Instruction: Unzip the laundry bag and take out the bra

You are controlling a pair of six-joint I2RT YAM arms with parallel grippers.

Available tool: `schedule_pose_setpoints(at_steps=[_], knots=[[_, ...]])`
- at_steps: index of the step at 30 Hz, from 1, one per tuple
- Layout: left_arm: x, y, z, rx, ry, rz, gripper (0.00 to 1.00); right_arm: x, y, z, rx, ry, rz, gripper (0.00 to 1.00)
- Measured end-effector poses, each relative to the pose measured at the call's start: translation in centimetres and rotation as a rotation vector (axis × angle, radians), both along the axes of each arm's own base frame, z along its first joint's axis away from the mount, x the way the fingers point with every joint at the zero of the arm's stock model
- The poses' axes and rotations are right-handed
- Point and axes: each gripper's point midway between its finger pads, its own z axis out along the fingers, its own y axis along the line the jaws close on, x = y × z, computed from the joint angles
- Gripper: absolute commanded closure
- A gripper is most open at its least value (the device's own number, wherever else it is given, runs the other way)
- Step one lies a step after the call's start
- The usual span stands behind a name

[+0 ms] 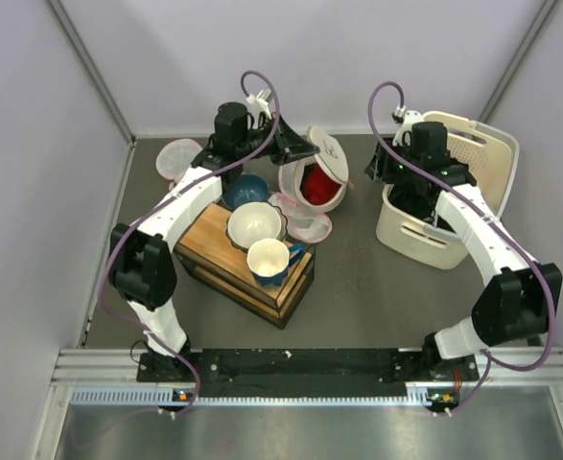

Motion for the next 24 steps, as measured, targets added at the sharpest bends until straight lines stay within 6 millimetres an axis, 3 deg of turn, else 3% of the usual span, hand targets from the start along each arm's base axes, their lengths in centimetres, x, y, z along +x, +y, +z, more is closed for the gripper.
schedule_pose_setpoints(at_steps=[5, 8, 11, 18, 24], knots=[[0.5, -0.1, -1.6, 0.016, 0.046, 0.045, 1.0, -1.8, 0.1, 1.5, -0.003, -0.055, -0.028, 0.53], [0.5, -0.3, -1.4, 0.012, 0.041, 0.051, 1.0, -4.2, 2.0, 1.7, 0.007, -0.101, 0.003, 0.45], [0.4, -0.4, -1.4, 0.013, 0.043, 0.052, 1.0, -5.8, 4.1, 0.6, -0.003, -0.119, 0.064, 0.38], [0.2, -0.6, -0.6, 0.039, 0.005, 0.046, 1.0, -5.3, 4.3, -0.8, -0.14, -0.187, 0.156, 0.23], [0.0, -0.8, -0.8, 0.062, -0.002, 0.038, 1.0, -4.6, 5.4, 0.2, -0.246, -0.313, 0.232, 0.23]])
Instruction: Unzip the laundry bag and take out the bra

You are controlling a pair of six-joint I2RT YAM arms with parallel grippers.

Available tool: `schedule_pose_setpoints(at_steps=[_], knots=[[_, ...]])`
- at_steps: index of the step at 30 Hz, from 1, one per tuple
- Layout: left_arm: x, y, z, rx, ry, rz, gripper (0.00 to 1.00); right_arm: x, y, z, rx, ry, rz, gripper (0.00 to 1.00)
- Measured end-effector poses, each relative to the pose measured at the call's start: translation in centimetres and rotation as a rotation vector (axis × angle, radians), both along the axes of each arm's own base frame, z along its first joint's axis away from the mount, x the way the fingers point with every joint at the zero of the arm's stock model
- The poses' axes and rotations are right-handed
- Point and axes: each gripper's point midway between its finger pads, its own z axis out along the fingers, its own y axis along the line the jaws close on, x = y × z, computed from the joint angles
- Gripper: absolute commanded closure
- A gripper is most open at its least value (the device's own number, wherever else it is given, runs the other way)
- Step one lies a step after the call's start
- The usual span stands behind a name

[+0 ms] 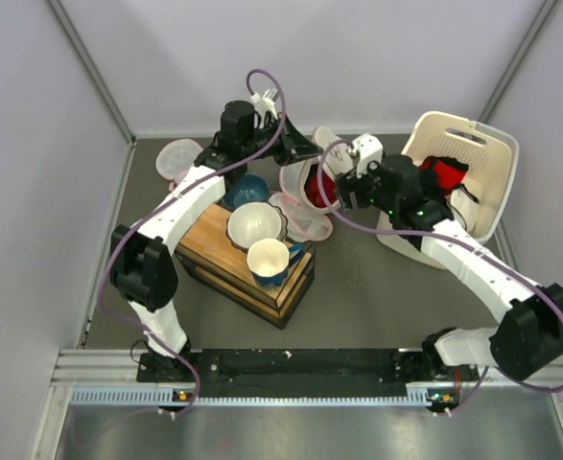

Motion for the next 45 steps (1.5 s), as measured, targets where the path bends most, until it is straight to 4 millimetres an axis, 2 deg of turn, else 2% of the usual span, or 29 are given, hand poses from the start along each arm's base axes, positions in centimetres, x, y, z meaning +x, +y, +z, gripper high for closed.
schedule_pose_setpoints(at_steps=[1, 4, 6, 8, 13, 15, 16, 18, 21, 23, 27, 31, 36, 40, 45], knots=[[0.0, 0.0, -0.1, 0.003, 0.003, 0.0, 1.0, 0.2, 0.5, 0.2, -0.012, -0.017, 0.014, 0.24], [-0.1, 0.0, 0.2, 0.008, 0.004, -0.001, 1.0, 1.5, 1.8, 0.5, -0.039, -0.05, 0.033, 0.44], [0.0, 0.0, 0.6, 0.006, -0.009, 0.004, 1.0, 2.8, 2.3, 0.5, -0.049, -0.07, 0.021, 0.76], [0.3, 0.1, 0.9, 0.007, -0.02, 0.021, 1.0, 3.8, 2.6, 0.5, -0.055, -0.086, 0.007, 1.0], [0.5, 0.2, 1.6, 0.005, -0.038, 0.03, 0.99, 4.4, 2.8, 1.3, -0.036, -0.124, -0.018, 1.0], [0.6, 0.2, 2.1, 0.005, -0.046, 0.028, 0.91, 4.5, 2.9, 1.6, -0.017, -0.124, -0.022, 1.0], [0.7, 0.1, 2.5, 0.007, -0.051, 0.024, 0.81, 4.4, 3.0, 1.7, -0.007, -0.121, -0.023, 1.0], [1.0, -0.1, 3.4, 0.001, -0.068, 0.007, 0.74, 4.3, 3.0, 2.0, 0.021, -0.107, -0.037, 1.0], [1.9, -0.6, 3.3, -0.003, -0.077, -0.025, 0.61, 4.0, 2.6, 2.1, 0.062, -0.06, -0.074, 1.0], [2.1, -0.4, 2.8, 0.003, -0.074, -0.033, 0.55, 3.5, 1.9, 1.5, 0.088, -0.003, -0.107, 1.0], [2.3, 0.1, 2.1, 0.025, -0.078, -0.035, 0.51, 3.2, -0.3, 0.3, 0.153, 0.127, -0.199, 1.0], [1.9, 0.6, 1.4, 0.053, -0.098, -0.04, 0.5, 3.1, -1.8, 0.2, 0.215, 0.207, -0.261, 1.0], [0.6, 0.4, 0.9, 0.07, -0.12, -0.086, 0.5, 2.8, -1.5, 0.8, 0.241, 0.235, -0.261, 1.0], [-0.4, 0.0, -1.1, 0.1, -0.119, -0.133, 0.52, 2.5, -1.1, 0.7, 0.247, 0.251, -0.238, 1.0], [-0.6, 0.0, -2.7, 0.168, -0.195, -0.164, 0.51, 1.5, 0.3, 1.4, 0.207, 0.217, -0.074, 1.0]])
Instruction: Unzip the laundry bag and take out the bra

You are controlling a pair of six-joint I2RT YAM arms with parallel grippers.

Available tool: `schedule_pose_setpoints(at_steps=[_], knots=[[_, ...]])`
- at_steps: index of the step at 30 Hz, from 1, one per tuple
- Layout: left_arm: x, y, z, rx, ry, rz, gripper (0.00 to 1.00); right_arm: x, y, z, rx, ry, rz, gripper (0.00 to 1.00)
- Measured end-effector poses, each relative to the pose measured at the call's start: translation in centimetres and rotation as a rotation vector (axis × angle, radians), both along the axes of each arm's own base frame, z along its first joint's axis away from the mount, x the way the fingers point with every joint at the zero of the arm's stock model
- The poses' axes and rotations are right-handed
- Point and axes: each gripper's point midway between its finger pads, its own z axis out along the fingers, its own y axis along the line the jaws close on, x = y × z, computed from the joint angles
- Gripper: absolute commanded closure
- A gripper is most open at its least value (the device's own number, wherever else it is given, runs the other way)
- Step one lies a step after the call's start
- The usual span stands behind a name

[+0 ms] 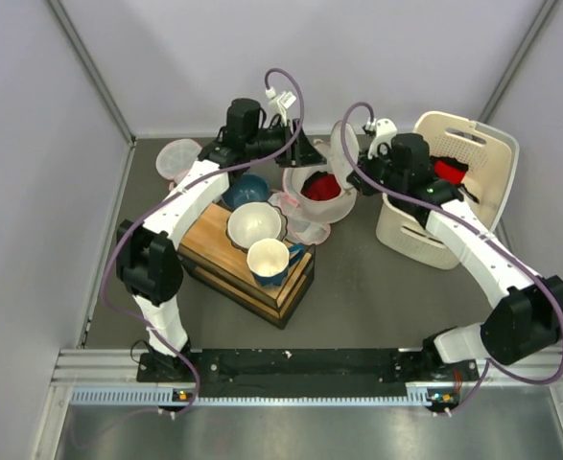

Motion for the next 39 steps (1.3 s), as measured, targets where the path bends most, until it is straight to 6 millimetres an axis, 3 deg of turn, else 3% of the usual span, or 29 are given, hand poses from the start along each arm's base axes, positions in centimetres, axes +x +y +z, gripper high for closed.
schedule_pose_setpoints(at_steps=[7, 12, 20, 27, 39], knots=[[1.3, 0.4, 0.2, 0.04, -0.197, -0.001, 0.48, -2.2, 1.0, 1.0, -0.06, -0.109, 0.215, 1.0], [0.5, 0.1, 3.2, -0.037, -0.276, -0.04, 0.48, -2.3, 1.0, 1.3, -0.081, -0.149, 0.262, 1.0], [-3.0, 1.5, 6.5, -0.097, -0.41, -0.064, 0.44, -2.8, 1.5, 0.6, -0.11, -0.186, 0.349, 1.0], [-4.8, 2.6, 9.4, -0.046, -0.691, -0.074, 0.41, -3.3, 1.9, 0.4, -0.116, -0.215, 0.428, 1.0], [-3.5, 3.4, 8.4, 0.164, -0.97, -0.145, 0.36, -3.9, 2.2, 0.7, -0.104, -0.246, 0.512, 1.0]])
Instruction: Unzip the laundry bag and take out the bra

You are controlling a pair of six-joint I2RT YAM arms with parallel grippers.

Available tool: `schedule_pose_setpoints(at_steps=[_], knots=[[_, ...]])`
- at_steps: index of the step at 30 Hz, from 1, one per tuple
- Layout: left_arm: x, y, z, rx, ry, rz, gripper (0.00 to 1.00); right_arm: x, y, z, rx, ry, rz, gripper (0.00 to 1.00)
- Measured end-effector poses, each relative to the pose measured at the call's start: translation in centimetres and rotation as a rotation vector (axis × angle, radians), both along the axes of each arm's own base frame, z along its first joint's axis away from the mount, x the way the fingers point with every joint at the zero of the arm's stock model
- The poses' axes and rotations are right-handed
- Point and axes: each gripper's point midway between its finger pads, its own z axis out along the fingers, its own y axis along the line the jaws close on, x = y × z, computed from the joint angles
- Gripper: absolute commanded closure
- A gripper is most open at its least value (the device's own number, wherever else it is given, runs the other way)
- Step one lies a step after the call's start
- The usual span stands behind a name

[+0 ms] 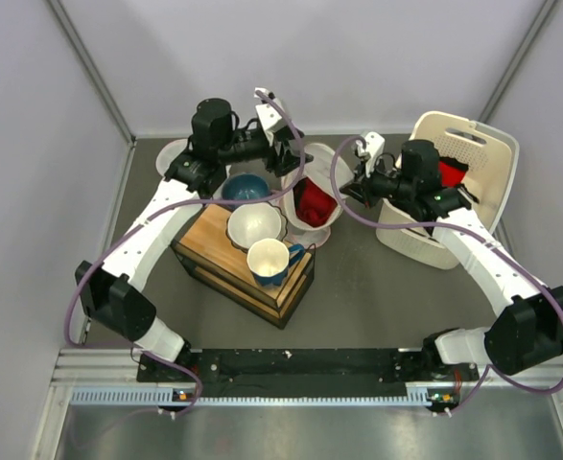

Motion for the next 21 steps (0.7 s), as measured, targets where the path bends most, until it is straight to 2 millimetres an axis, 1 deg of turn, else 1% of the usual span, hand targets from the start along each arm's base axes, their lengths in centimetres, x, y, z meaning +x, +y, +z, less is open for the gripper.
schedule_pose_setpoints(at_steps=[3, 8, 11, 12, 13, 14, 15, 16, 18, 20, 21], knots=[[0.4, 0.0, -0.2, 0.027, -0.037, -0.006, 0.36, -0.2, 0.1, 0.0, 0.003, -0.002, 0.015, 1.0], [1.3, -0.7, -0.6, 0.053, -0.057, -0.038, 0.38, -0.6, 0.5, 0.1, 0.011, 0.0, 0.046, 1.0], [1.3, -1.2, -1.9, 0.07, -0.028, -0.078, 0.39, -0.7, 0.5, 0.1, 0.011, -0.001, 0.055, 1.0], [1.1, -1.4, -2.4, 0.078, -0.012, -0.095, 0.42, -0.7, 0.5, 0.1, 0.01, -0.001, 0.056, 1.0], [1.1, -1.6, -3.1, 0.086, 0.006, -0.11, 0.46, -0.7, 0.5, 0.1, 0.01, -0.001, 0.056, 1.0], [1.0, -1.7, -3.5, 0.091, 0.021, -0.122, 0.54, -0.7, 0.5, 0.1, 0.01, -0.001, 0.056, 1.0], [1.0, -1.9, -4.3, 0.102, 0.038, -0.133, 0.82, -0.7, 0.5, 0.0, 0.007, 0.0, 0.054, 1.0], [1.1, -1.9, -4.6, 0.104, 0.044, -0.135, 1.0, -0.7, 0.4, -0.1, 0.005, 0.006, 0.051, 1.0], [1.1, -1.9, -5.2, 0.114, 0.066, -0.14, 1.0, -0.7, 0.2, -0.5, -0.006, 0.019, 0.036, 1.0], [1.1, -1.9, -5.7, 0.123, 0.083, -0.144, 1.0, -0.3, -0.2, -0.6, -0.014, 0.024, 0.003, 0.63], [1.0, -1.9, -5.6, 0.121, 0.088, -0.143, 1.0, -0.1, -0.4, -0.7, -0.014, 0.03, -0.02, 0.49]])
